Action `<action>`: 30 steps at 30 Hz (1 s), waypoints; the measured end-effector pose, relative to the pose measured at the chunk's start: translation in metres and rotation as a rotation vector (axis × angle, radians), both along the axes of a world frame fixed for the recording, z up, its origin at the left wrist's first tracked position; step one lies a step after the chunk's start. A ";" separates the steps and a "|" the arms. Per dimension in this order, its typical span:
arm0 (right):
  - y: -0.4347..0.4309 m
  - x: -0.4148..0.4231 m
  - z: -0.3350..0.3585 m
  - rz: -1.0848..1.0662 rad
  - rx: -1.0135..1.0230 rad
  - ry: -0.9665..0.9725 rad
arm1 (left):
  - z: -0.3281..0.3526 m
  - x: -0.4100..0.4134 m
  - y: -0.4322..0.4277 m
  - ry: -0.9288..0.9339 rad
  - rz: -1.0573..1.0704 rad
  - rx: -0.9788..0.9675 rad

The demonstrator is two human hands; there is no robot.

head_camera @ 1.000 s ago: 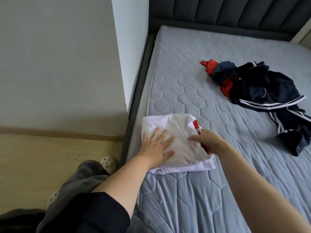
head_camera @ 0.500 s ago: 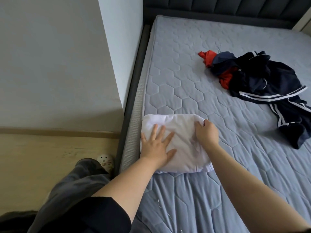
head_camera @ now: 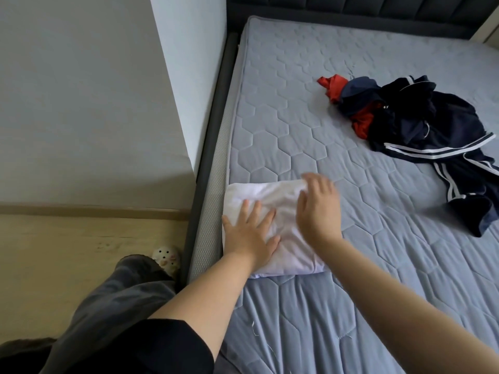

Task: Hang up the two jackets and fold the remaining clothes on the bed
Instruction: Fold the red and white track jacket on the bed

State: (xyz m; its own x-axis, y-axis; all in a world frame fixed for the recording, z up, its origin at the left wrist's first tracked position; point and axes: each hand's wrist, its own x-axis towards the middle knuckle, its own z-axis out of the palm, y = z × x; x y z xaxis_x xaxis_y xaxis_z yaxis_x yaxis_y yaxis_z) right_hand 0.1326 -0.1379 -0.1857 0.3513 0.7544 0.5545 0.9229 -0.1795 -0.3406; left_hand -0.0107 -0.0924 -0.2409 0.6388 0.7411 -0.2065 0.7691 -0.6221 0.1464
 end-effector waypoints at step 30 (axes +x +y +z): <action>-0.036 0.061 -0.046 -0.086 -0.633 1.637 | -0.004 0.020 -0.014 0.024 -0.133 0.137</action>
State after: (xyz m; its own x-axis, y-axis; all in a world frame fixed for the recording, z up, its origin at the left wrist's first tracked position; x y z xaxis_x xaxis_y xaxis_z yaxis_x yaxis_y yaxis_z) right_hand 0.1940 -0.1740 -0.2314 0.2448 0.6459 -0.7231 -0.2853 -0.6649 -0.6904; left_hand 0.0089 -0.1062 -0.2451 0.7288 0.6730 -0.1263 0.6813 -0.7311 0.0361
